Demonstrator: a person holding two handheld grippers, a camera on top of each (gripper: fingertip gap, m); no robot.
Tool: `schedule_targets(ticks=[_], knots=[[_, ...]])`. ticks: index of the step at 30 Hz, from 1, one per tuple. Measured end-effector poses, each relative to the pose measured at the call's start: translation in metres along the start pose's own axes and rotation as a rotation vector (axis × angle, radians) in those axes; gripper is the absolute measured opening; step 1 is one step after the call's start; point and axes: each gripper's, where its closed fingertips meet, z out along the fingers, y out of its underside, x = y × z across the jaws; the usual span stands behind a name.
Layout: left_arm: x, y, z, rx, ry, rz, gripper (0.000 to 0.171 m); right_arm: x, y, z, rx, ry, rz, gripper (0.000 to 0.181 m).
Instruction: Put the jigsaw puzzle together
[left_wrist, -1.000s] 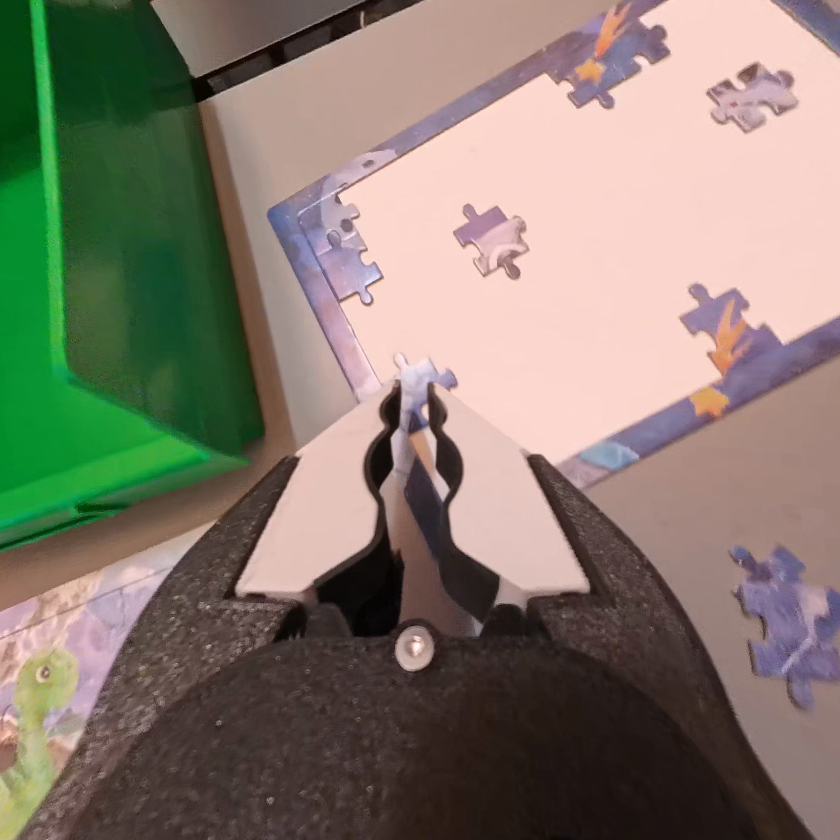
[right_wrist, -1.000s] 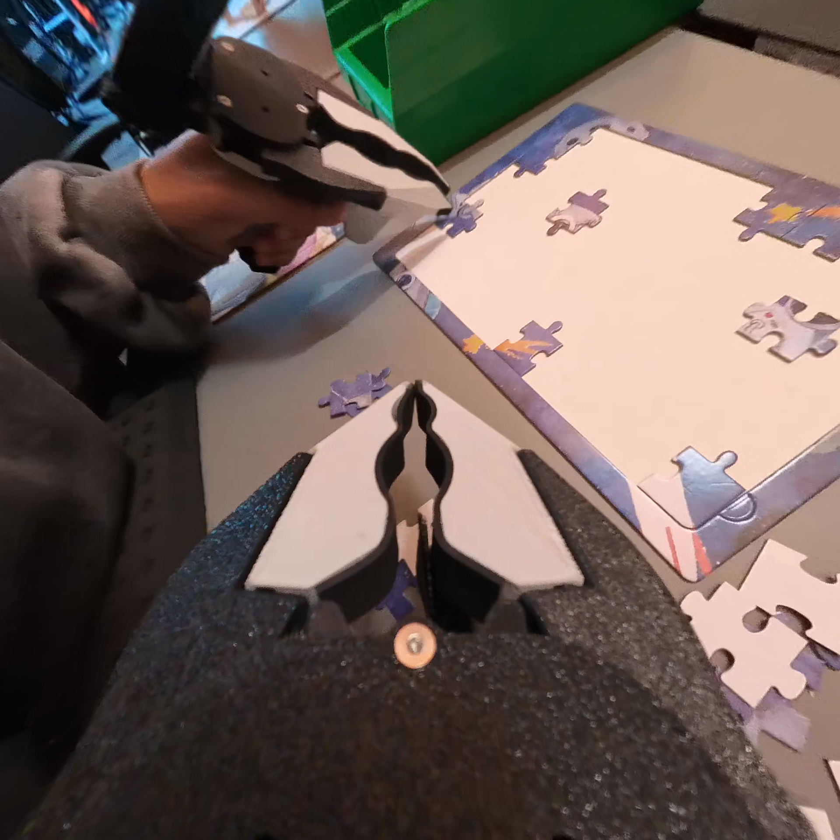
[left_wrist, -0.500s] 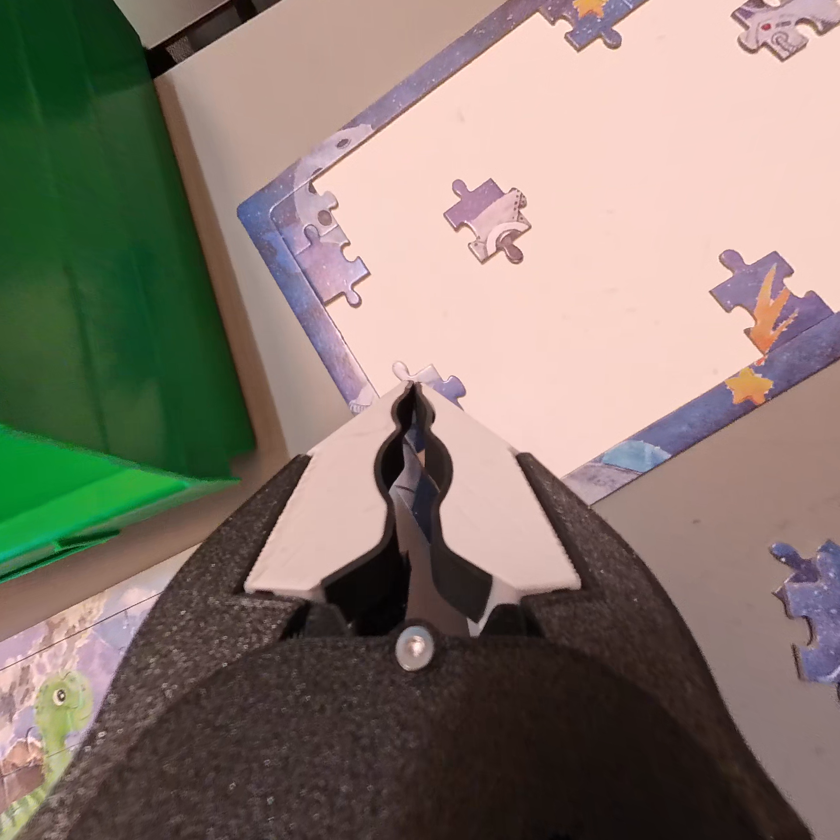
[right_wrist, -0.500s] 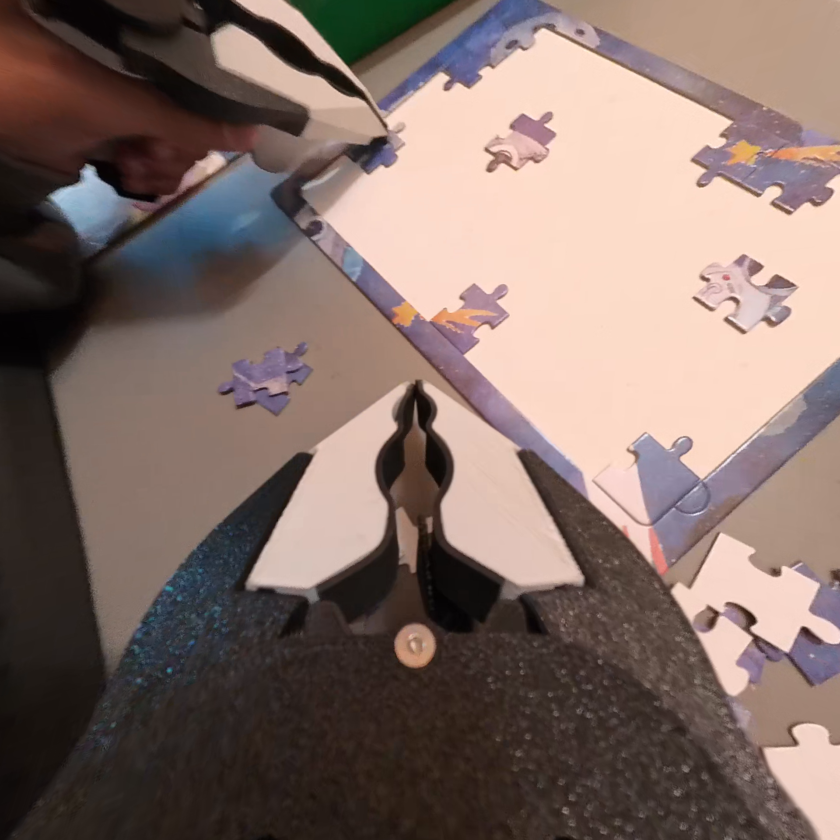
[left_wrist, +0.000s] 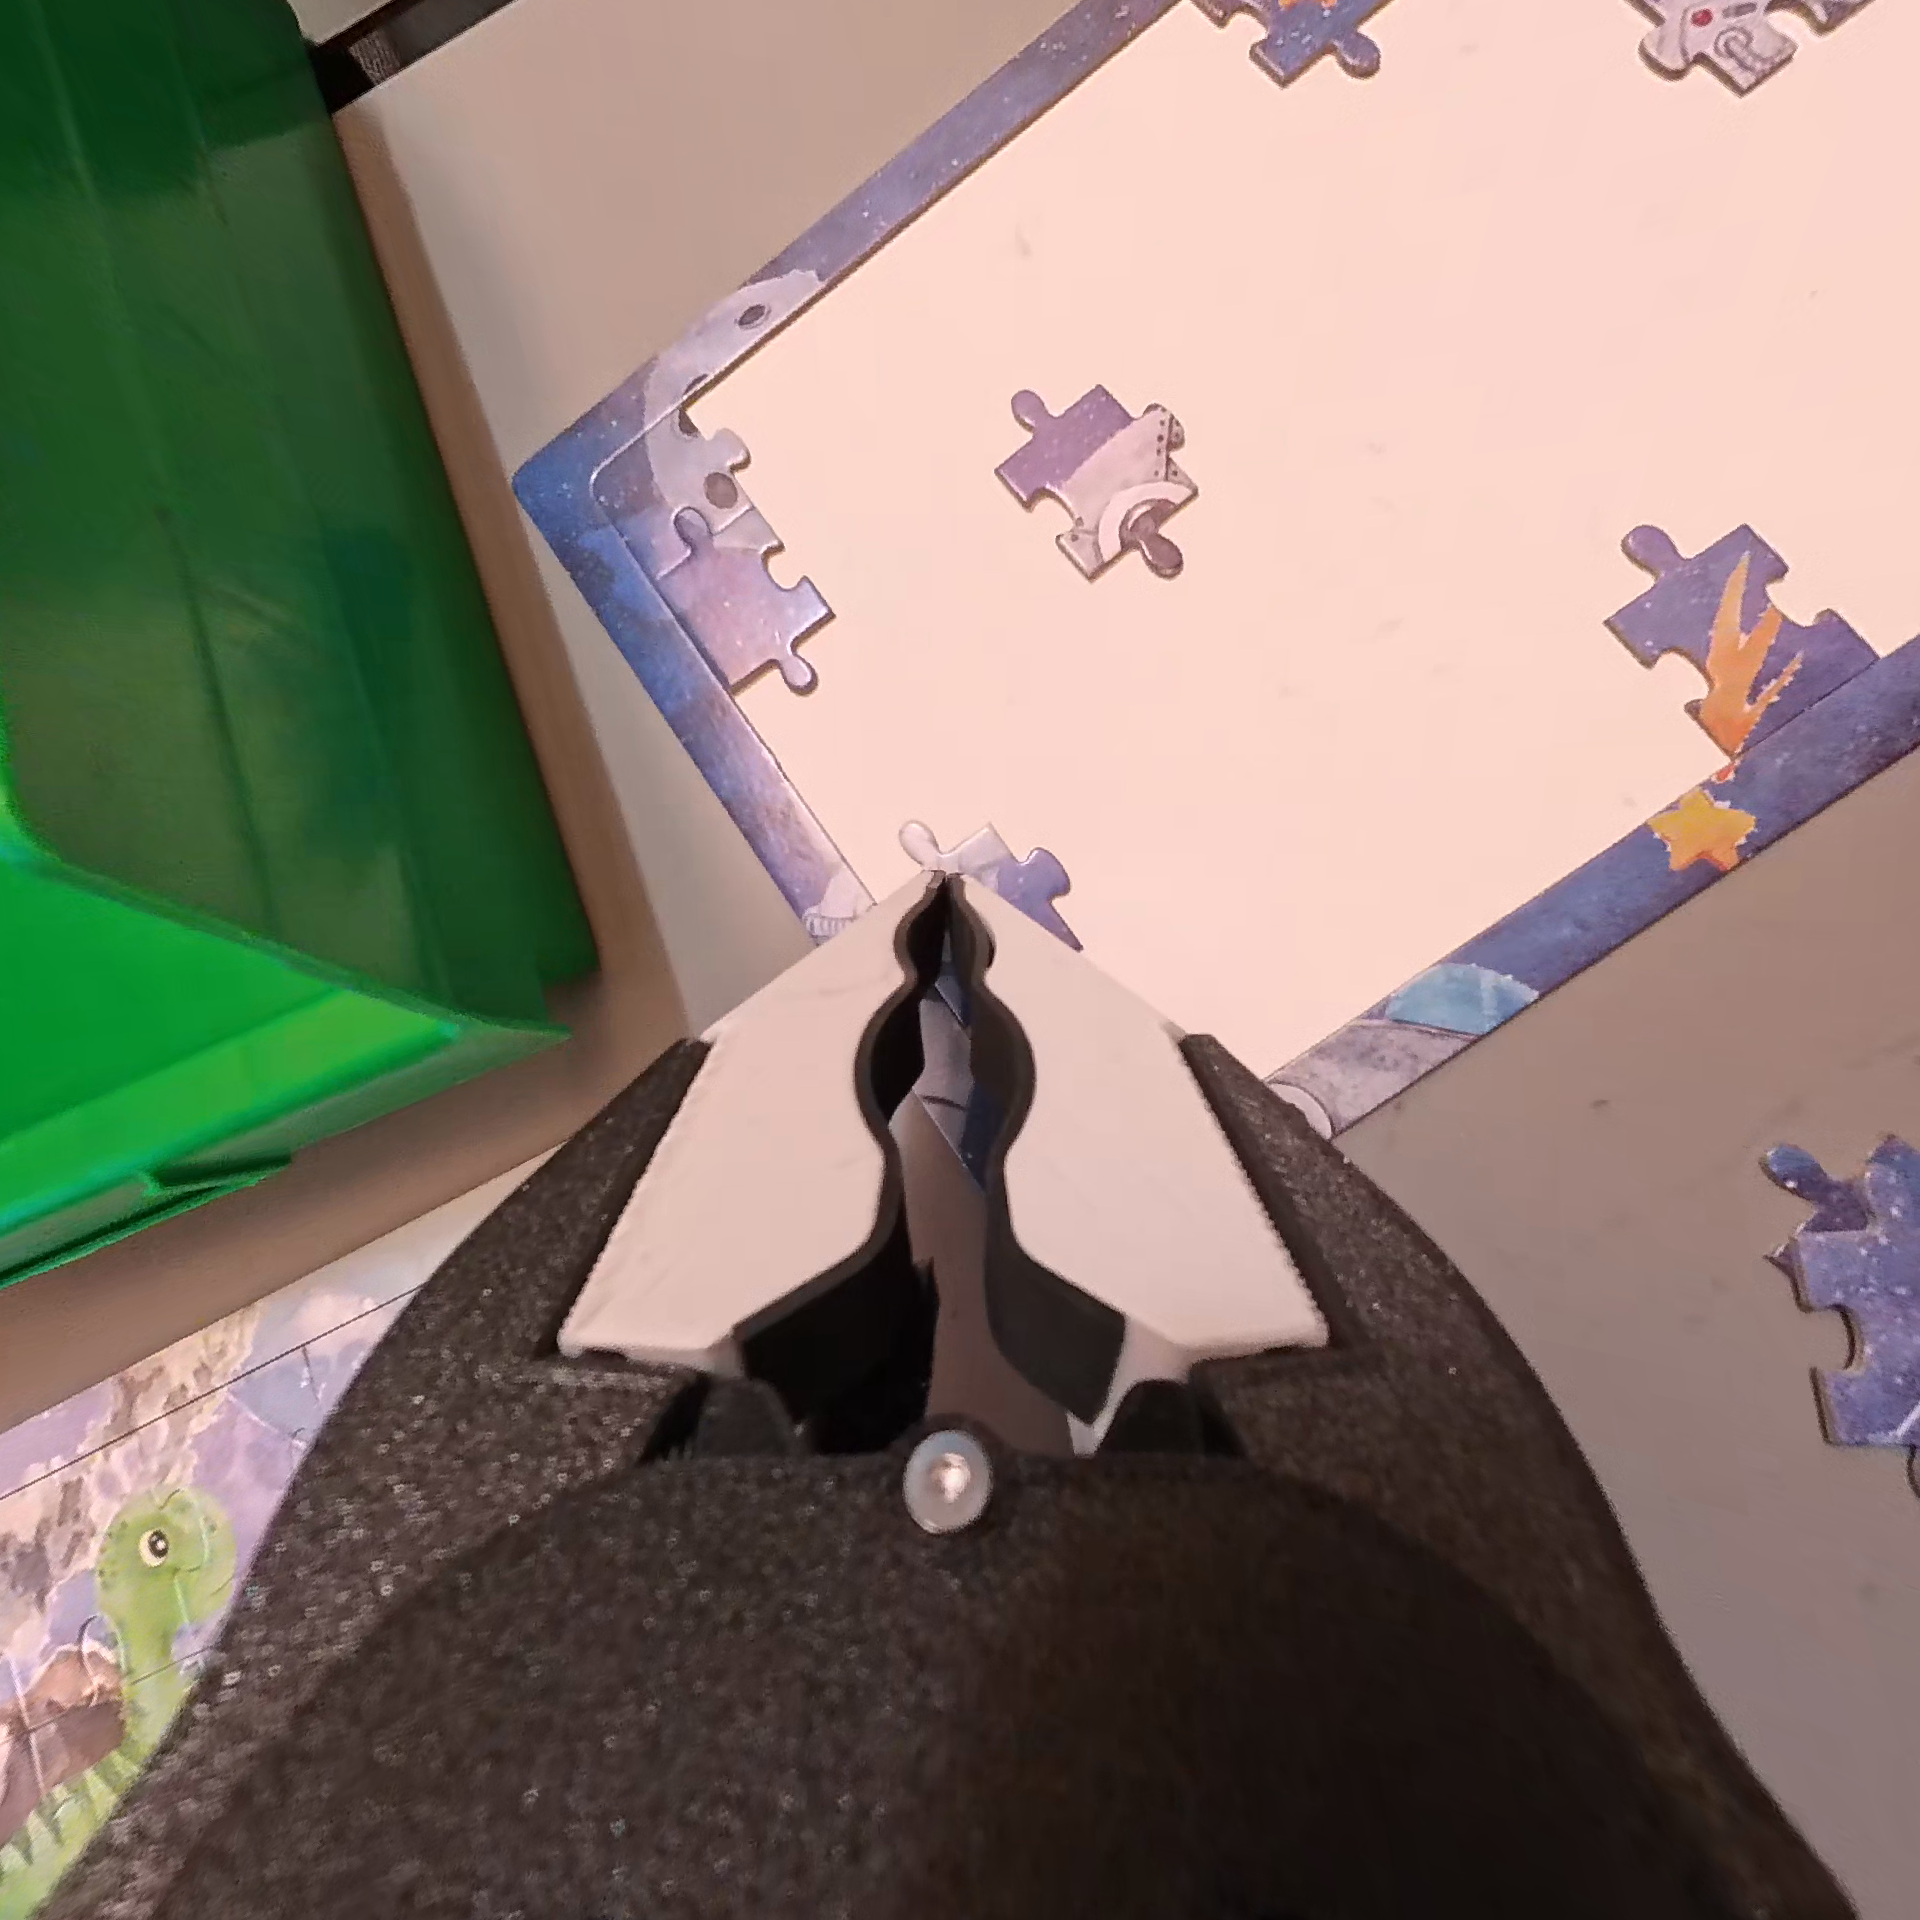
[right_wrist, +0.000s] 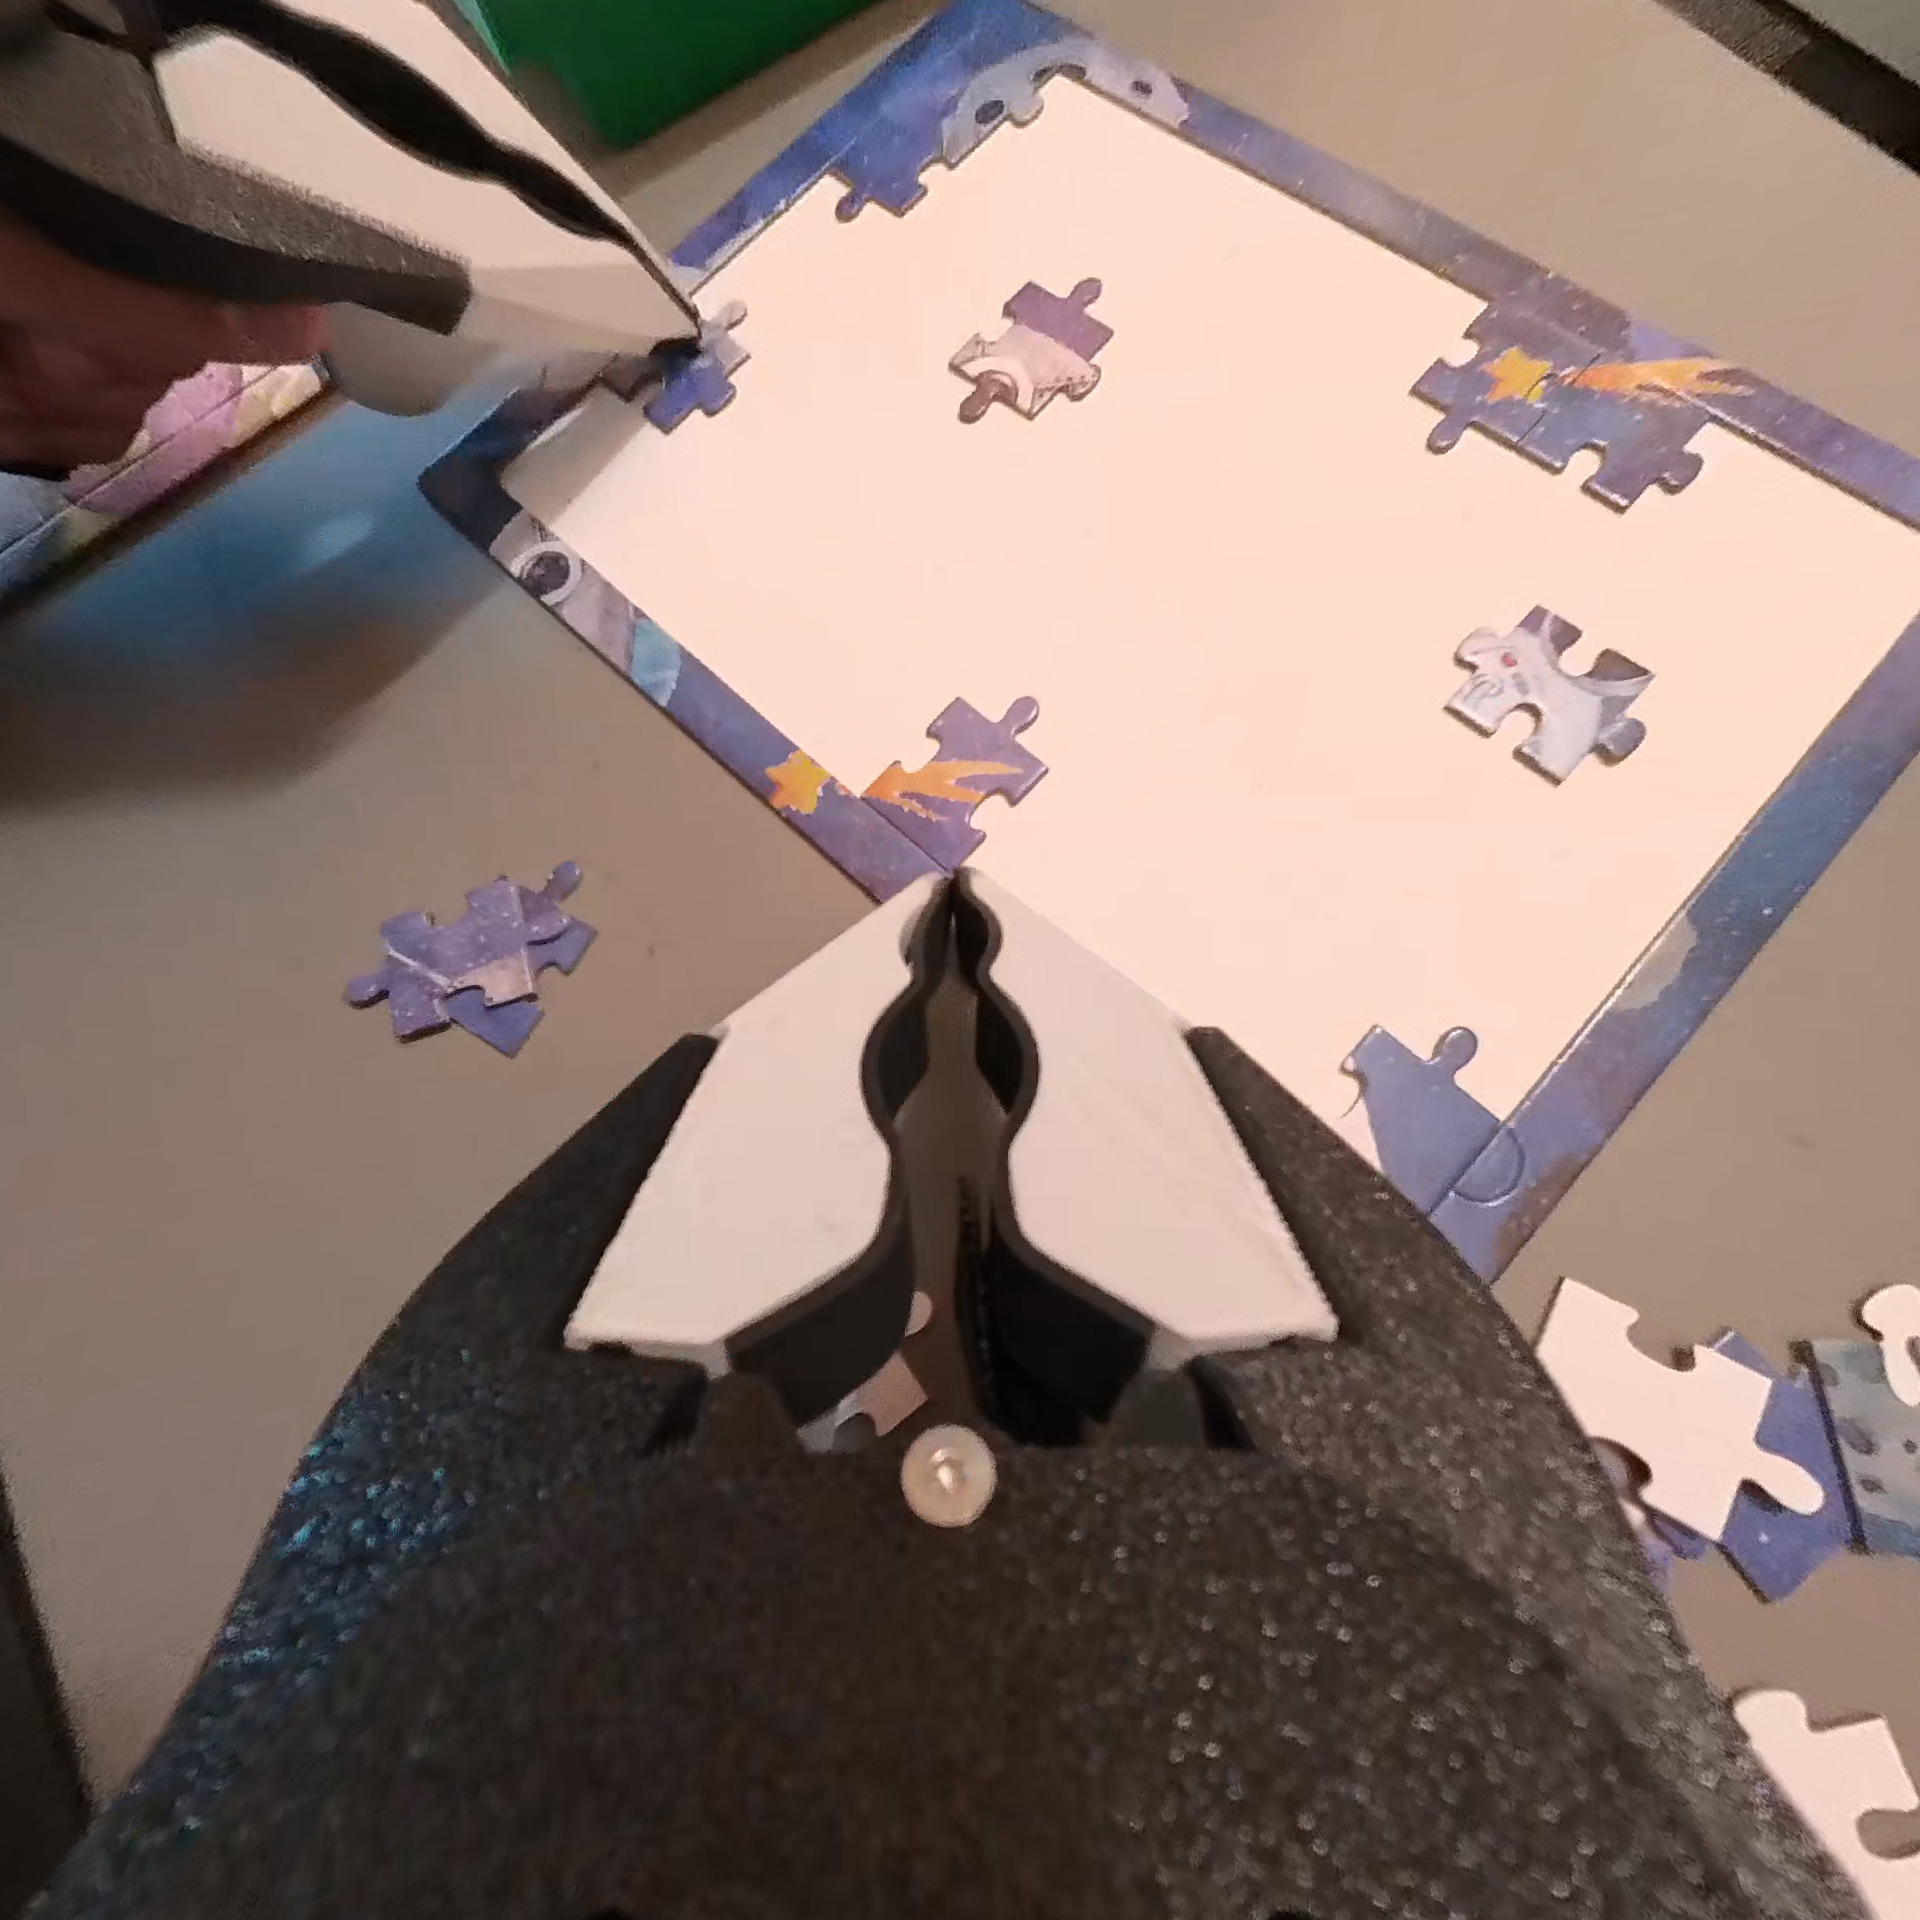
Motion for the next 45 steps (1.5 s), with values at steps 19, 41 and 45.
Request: schedule_targets(ticks=[19,41,45], knots=[[0.008,0.014,-0.013,-0.037,0.008,-0.003,0.000,0.002,0.010,0.008,-0.030,0.000,0.057,0.000],[0.014,0.024,-0.023,-0.065,0.069,0.054,0.000,0.002,0.010,0.008,-0.014,-0.027,0.083,0.001],[0.014,0.024,-0.022,-0.055,0.076,0.031,0.000,0.002,0.010,0.008,-0.011,-0.028,0.078,0.001]])
